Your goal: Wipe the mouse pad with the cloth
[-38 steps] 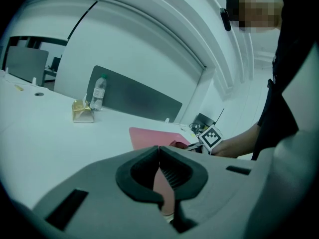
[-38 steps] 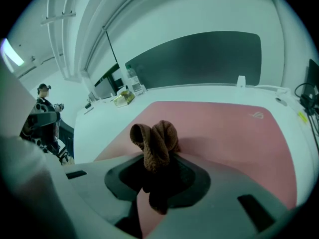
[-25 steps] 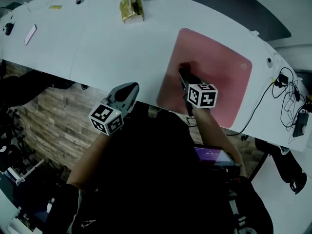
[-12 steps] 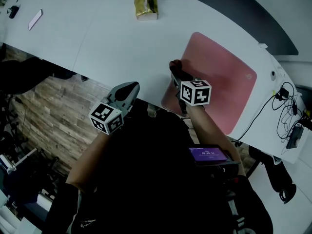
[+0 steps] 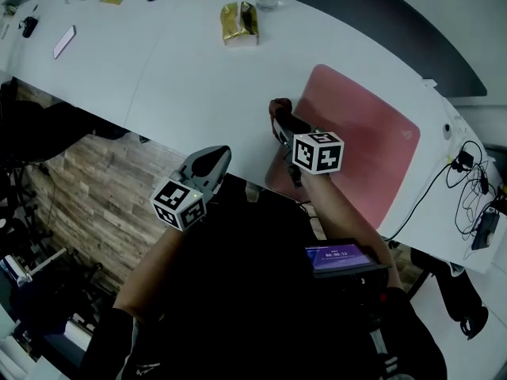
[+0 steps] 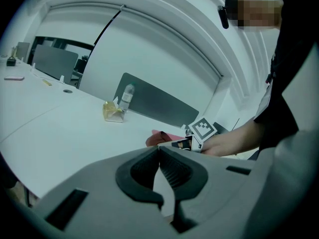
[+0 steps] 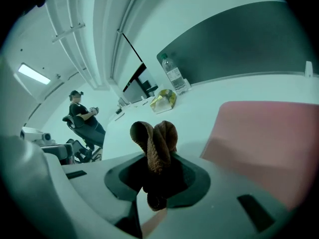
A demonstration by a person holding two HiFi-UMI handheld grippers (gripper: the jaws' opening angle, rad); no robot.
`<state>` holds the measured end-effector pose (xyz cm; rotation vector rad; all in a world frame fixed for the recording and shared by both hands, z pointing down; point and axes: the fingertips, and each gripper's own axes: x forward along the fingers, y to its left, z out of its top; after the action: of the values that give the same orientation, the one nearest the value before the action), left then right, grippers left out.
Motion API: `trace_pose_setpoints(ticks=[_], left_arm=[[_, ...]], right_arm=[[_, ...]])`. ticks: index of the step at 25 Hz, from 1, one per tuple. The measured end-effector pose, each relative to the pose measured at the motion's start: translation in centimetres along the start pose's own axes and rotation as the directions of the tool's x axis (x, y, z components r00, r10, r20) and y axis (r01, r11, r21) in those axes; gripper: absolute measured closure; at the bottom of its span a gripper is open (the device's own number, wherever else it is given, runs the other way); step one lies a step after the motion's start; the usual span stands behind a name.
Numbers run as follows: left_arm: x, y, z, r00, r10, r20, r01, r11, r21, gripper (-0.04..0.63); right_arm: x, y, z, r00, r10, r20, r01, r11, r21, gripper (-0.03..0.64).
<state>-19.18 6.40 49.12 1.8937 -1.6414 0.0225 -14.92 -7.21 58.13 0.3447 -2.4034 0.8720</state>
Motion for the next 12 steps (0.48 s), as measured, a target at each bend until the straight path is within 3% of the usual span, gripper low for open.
trace_pose_setpoints(ticks=[12], left_arm=[[1.5, -2.0, 0.2, 0.998, -0.043, -0.040, 0.045, 0.998, 0.045, 0.586]], right_arm=[[-2.0, -6.0, 0.7, 0.978, -0.209, 0.008, 0.209, 0.977, -0.040, 0.502]])
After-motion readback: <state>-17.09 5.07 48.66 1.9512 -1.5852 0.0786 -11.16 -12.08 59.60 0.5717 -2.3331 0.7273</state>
